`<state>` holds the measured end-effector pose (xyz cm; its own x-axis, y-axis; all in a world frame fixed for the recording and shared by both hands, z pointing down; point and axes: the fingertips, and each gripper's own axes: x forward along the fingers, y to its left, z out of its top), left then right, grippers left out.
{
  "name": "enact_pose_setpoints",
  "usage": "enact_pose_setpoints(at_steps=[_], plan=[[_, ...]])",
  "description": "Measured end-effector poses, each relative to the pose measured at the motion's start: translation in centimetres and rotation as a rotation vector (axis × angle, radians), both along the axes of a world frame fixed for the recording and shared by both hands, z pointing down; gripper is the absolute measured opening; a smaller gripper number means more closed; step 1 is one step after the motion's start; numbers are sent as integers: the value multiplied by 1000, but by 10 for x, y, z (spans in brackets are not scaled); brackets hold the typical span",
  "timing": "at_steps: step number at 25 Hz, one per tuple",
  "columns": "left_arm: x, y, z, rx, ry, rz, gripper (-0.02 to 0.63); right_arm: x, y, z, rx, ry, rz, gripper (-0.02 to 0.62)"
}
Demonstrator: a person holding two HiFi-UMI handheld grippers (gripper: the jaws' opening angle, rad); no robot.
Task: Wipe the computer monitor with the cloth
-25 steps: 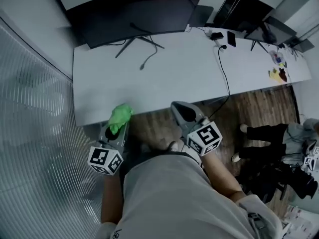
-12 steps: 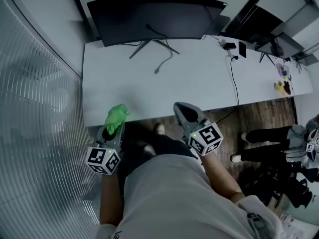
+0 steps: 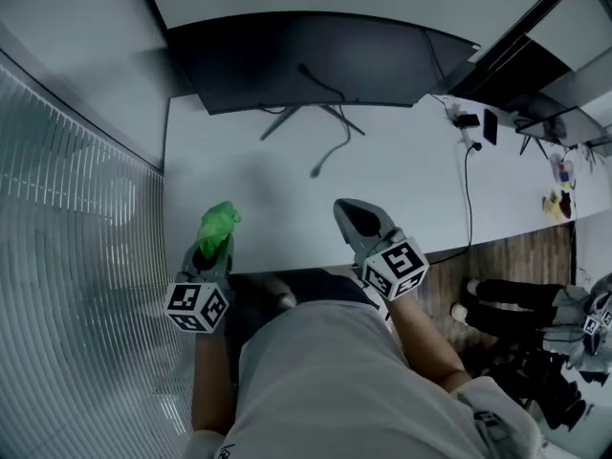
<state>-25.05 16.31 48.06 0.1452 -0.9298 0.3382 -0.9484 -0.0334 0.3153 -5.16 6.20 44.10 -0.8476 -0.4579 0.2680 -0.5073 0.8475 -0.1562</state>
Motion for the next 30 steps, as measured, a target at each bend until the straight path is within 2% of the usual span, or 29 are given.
enact_pose_setpoints(at_steps=[8, 13, 23, 30], plan=[[-42, -73, 22, -96, 4, -95, 67, -31, -68, 7, -67, 20, -51, 3], [-67, -108, 41, -139, 5, -107, 67, -40, -87, 19, -110, 45, -36, 3], [-124, -169, 86, -208, 13, -61, 67, -49, -102, 47, -174, 126, 102, 3], [-148, -199, 114, -260, -22, -14, 67, -57, -96, 53, -204, 156, 199, 3]])
